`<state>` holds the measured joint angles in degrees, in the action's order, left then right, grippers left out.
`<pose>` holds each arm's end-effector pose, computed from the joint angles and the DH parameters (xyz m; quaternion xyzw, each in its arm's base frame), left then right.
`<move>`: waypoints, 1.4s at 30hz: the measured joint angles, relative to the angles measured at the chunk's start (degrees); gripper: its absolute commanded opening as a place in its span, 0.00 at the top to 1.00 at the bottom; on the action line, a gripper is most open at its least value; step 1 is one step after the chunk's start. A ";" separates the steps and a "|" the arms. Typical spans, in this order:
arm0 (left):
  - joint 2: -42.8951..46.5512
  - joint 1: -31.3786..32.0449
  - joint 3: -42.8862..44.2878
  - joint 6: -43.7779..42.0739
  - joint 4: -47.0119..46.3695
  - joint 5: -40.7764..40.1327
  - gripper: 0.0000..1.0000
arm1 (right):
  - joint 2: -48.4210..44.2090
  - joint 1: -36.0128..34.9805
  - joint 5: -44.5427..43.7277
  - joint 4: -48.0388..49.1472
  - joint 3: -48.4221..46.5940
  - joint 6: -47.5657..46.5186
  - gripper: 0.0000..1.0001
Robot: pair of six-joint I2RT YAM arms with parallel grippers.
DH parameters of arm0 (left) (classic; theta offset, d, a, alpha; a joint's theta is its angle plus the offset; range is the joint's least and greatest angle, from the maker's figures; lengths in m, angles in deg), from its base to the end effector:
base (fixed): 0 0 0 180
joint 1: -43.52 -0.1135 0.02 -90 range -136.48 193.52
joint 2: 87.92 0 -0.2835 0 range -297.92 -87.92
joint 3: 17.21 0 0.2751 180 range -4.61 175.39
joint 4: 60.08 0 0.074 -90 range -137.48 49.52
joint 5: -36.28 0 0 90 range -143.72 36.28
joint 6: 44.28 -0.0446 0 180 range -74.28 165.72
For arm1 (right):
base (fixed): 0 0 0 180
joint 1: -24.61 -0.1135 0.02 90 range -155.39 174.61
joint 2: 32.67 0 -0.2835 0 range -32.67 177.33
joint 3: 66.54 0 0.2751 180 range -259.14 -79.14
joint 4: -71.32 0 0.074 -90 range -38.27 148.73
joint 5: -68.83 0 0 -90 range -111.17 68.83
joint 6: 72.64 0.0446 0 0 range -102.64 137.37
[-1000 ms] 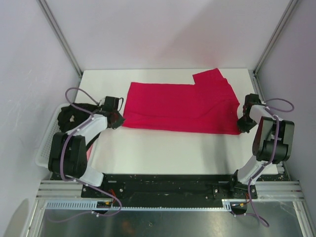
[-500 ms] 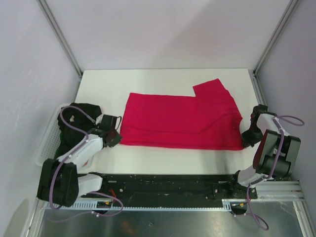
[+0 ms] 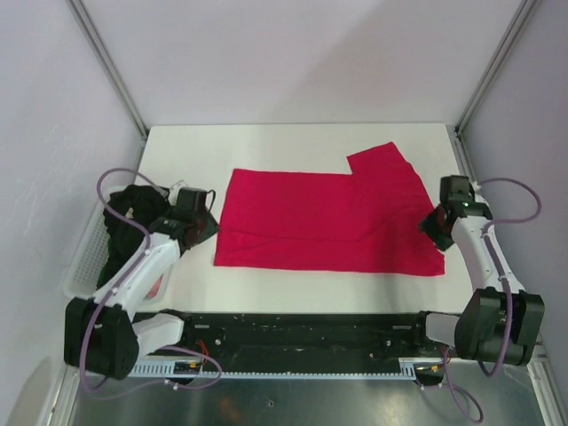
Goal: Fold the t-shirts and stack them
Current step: Fold the flattened tshirt in 1/3 of the way
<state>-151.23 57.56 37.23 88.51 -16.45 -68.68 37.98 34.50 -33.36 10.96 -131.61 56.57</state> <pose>0.2315 -0.0460 0.2315 -0.2736 0.8991 -0.0432 0.3390 0.2425 -0.0518 0.2469 0.4242 0.8754 -0.0480 0.2268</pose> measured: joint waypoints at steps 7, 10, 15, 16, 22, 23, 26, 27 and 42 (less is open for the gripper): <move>-15.23 1.31 7.93 -1.29 -1.14 -1.31 0.58 | 3.17 -13.97 -1.55 5.79 -3.89 -1.03 0.48; -19.85 2.01 9.20 -1.27 -1.09 -1.49 0.58 | 6.64 -16.55 -2.16 7.69 -4.26 -1.38 0.49; -24.24 2.23 10.56 -1.25 -1.20 -1.60 0.59 | 11.13 -18.38 -2.86 9.35 -4.26 -1.57 0.49; -24.59 2.23 10.64 -1.25 -1.22 -1.62 0.59 | 11.47 -18.49 -2.95 9.60 -4.26 -1.57 0.49; -25.49 2.25 11.72 -1.25 -1.36 -1.97 0.60 | 12.63 -18.84 -3.08 11.30 -4.26 -1.57 0.50; -25.66 2.25 11.89 -1.25 -1.38 -1.97 0.61 | 12.74 -18.86 -3.10 11.50 -4.26 -1.57 0.50; -26.43 2.25 12.02 -1.18 -1.70 -1.92 0.61 | 13.35 -18.95 -3.23 12.02 -4.26 -1.55 0.50; -26.69 2.25 12.02 -1.14 -1.73 -1.90 0.61 | 13.57 -18.97 -3.26 12.15 -4.26 -1.55 0.50; -28.17 2.34 12.02 -0.59 -2.19 -1.79 0.65 | 14.21 -19.06 -3.45 12.55 -4.26 -1.75 0.50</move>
<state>-179.40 59.90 49.26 87.92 -18.64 -70.47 52.19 15.44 -36.81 23.51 -135.87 54.82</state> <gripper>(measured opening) 0.348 0.503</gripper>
